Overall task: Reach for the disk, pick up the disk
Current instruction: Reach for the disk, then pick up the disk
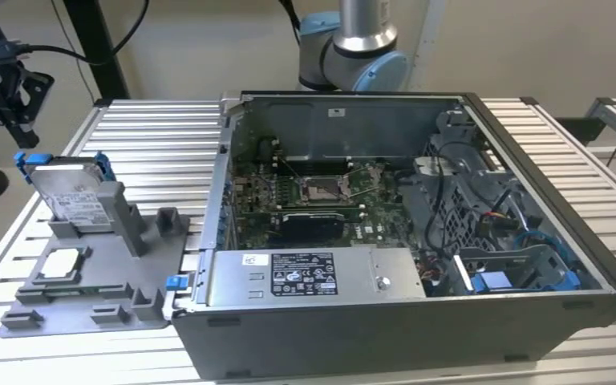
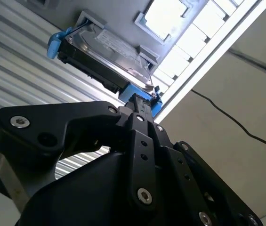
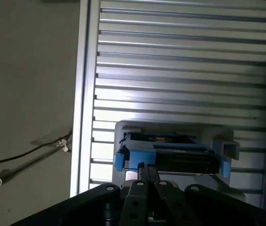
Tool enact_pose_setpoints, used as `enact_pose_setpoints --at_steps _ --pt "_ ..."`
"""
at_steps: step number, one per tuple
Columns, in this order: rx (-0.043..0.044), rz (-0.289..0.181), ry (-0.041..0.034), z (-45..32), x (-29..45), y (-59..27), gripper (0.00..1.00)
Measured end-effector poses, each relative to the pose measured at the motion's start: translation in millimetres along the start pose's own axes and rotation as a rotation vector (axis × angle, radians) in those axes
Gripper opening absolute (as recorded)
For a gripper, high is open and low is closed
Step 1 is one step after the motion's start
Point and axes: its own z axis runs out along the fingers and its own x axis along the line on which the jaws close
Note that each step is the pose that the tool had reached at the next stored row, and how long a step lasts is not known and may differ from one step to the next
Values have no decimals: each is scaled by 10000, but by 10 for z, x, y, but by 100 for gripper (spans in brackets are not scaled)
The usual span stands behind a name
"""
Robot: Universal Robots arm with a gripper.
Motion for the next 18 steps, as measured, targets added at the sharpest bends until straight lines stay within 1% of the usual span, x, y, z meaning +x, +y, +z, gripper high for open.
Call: enact_pose_setpoints --at_steps 6,10,14,18 --pt "0 -77 3 -1 0 0 0" --pt "5 -226 9 -2 0 0 0" --pt "17 -538 22 -4 1 0 0" --pt "30 -1000 40 -5 2 0 0"
